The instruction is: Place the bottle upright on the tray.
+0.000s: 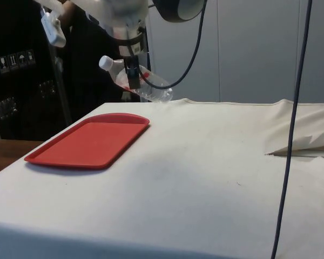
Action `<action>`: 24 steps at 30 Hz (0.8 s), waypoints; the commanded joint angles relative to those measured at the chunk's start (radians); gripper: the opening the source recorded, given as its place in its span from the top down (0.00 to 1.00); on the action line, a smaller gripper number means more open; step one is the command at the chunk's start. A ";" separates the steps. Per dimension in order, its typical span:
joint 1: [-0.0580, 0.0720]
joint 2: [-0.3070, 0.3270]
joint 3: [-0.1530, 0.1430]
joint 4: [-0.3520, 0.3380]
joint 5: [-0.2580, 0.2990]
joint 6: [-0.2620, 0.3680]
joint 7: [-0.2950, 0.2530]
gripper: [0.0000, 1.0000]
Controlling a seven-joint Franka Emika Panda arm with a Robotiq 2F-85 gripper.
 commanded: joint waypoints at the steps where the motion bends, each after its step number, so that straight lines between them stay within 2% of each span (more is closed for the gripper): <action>1: -0.003 -0.003 -0.005 -0.001 -0.014 0.019 0.013 0.86; 6: -0.001 0.002 -0.014 0.008 -0.008 0.021 0.023 0.86; 15: -0.005 0.035 -0.031 0.057 -0.014 0.048 0.057 0.86; 16: -0.002 0.030 -0.028 0.051 -0.008 0.033 0.050 0.86; 17: -0.005 0.039 -0.034 0.062 -0.013 0.051 0.060 0.86; 24: -0.007 0.063 -0.048 0.096 -0.012 0.073 0.087 0.86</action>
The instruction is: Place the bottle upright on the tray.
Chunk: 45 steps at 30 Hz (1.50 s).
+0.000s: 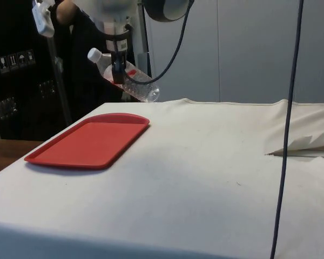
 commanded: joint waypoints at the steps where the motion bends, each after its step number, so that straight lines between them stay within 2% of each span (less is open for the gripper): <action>1: -0.004 0.008 -0.005 0.009 -0.004 0.018 0.010 0.86; 2: -0.001 0.004 -0.002 0.004 0.000 0.003 0.004 0.86; 11: -0.008 0.037 -0.021 0.045 -0.003 0.056 0.049 0.86; 12: -0.005 0.032 -0.020 0.040 0.000 0.042 0.045 0.86; 13: -0.009 0.040 -0.023 0.050 -0.003 0.059 0.054 0.86; 20: -0.010 0.068 -0.033 0.084 0.000 0.090 0.087 0.86; 22: -0.008 0.068 -0.033 0.084 0.000 0.080 0.089 0.86; 24: -0.013 0.086 -0.036 0.104 0.003 0.103 0.104 0.86; 31: -0.018 0.118 -0.045 0.139 0.008 0.138 0.141 0.86; 32: -0.013 0.109 -0.044 0.130 0.001 0.119 0.135 0.86; 33: -0.019 0.121 -0.046 0.142 0.008 0.142 0.146 0.86; 35: -0.021 0.130 -0.049 0.151 0.007 0.154 0.156 0.86; 38: -0.023 0.142 -0.055 0.163 0.007 0.171 0.170 0.86; 39: -0.018 0.135 -0.055 0.157 0.002 0.155 0.168 0.86; 40: -0.023 0.146 -0.057 0.167 0.007 0.176 0.174 0.86; 45: -0.026 0.172 -0.069 0.193 0.006 0.209 0.203 0.86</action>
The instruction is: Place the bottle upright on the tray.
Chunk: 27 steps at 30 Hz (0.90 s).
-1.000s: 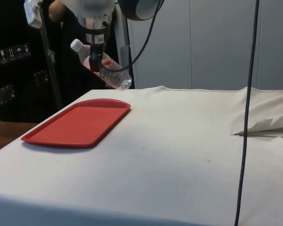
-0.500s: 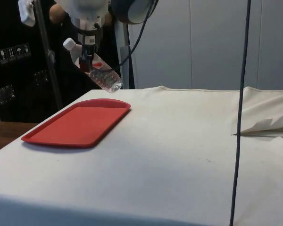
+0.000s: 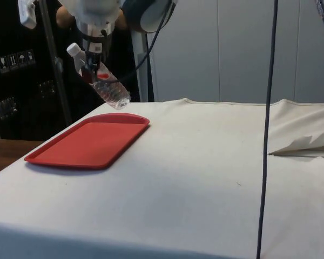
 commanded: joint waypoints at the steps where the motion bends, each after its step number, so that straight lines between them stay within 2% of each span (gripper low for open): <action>1: -0.005 0.009 -0.001 0.009 0.005 0.019 0.005 0.86; 2: 0.000 0.004 -0.002 0.005 0.000 0.004 0.005 0.86; 4: -0.006 0.017 -0.005 0.017 0.005 0.028 0.013 0.86; 11: -0.009 0.047 -0.018 0.045 0.017 0.071 0.049 0.86; 12: -0.003 0.043 -0.022 0.043 0.011 0.058 0.052 0.86; 13: -0.009 0.051 -0.020 0.048 0.020 0.076 0.053 0.86; 19: -0.014 0.072 -0.029 0.062 0.035 0.115 0.083 0.86; 20: -0.006 0.065 -0.033 0.058 0.024 0.098 0.084 0.86; 21: -0.014 0.074 -0.030 0.064 0.038 0.120 0.087 0.86; 27: -0.020 0.092 -0.036 0.074 0.059 0.158 0.110 0.86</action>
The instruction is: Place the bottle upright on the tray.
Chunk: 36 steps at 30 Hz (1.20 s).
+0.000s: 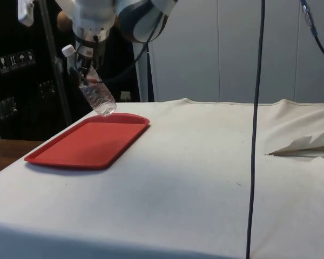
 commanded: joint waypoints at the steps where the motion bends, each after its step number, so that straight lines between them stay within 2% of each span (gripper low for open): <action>1: -0.008 0.007 0.004 0.004 0.013 0.022 0.001 0.86; 2: -0.001 0.002 -0.001 0.001 0.006 0.006 0.001 0.86; 3: -0.009 0.010 0.002 0.005 0.018 0.029 0.002 0.86; 10: -0.014 0.028 -0.010 0.009 0.056 0.077 0.014 0.86; 11: -0.006 0.023 -0.014 0.006 0.052 0.061 0.014 0.86; 12: -0.014 0.031 -0.012 0.009 0.060 0.084 0.016 0.86; 14: -0.014 0.036 -0.018 0.009 0.066 0.098 0.020 0.86; 18: -0.012 0.044 -0.034 0.009 0.060 0.139 0.046 0.86; 19: -0.010 0.042 -0.033 0.006 0.063 0.125 0.039 0.86; 26: -0.008 0.059 -0.058 0.011 0.054 0.204 0.088 0.86; 27: -0.010 0.052 -0.047 0.006 0.063 0.174 0.068 0.86; 28: -0.008 0.059 -0.058 0.011 0.054 0.204 0.088 0.86; 34: -0.009 0.072 -0.070 0.010 0.058 0.259 0.121 0.86; 36: -0.010 0.067 -0.062 0.005 0.063 0.239 0.108 0.86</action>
